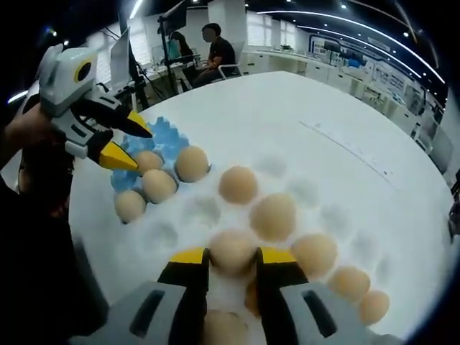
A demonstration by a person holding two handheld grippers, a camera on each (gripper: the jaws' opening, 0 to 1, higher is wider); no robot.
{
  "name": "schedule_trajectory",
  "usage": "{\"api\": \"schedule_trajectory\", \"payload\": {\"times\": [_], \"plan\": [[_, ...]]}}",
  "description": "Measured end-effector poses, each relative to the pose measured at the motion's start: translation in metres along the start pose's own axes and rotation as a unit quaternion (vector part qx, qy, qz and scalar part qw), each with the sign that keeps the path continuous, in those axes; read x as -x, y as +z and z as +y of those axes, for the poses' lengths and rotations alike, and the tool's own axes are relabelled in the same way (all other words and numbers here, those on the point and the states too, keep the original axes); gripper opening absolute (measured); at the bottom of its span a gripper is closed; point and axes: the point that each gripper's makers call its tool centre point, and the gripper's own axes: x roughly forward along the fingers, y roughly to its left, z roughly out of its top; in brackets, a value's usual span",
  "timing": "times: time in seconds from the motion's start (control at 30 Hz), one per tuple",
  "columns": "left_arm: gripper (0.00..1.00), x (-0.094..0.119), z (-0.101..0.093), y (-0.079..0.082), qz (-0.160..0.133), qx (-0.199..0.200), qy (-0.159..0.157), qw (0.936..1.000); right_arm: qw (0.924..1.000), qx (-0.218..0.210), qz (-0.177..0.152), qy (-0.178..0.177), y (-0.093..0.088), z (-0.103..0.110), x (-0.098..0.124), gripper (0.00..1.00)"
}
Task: Place the egg into an empty slot of the egg tray after lifting it from the table, then release the egg inside the slot.
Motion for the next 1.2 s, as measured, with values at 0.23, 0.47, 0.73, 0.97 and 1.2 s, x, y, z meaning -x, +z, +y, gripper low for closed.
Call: {"api": "schedule_trajectory", "payload": {"times": [0.23,0.47,0.73,0.97,1.2], "plan": [[0.37,-0.005,-0.013,0.005,-0.002,-0.010,-0.016,0.9998,1.0000,-0.004,-0.004,0.000,0.004,0.000,0.005,0.26],[0.38,-0.008,-0.028,0.011,-0.010,-0.029,-0.036,0.9989,0.9992,-0.035,-0.019,0.005,0.012,-0.001,0.010,0.26],[0.39,-0.016,-0.042,0.016,-0.013,-0.046,-0.050,0.9976,0.9979,-0.054,-0.035,0.008,0.022,0.001,0.014,0.26],[0.40,-0.023,-0.056,0.024,-0.023,-0.060,-0.064,0.9959,0.9947,-0.086,-0.050,0.025,0.030,0.006,0.015,0.27],[0.40,-0.026,-0.063,0.027,-0.026,-0.065,-0.068,0.9952,0.9885,-0.129,-0.060,0.051,0.034,0.016,0.016,0.27]]}}
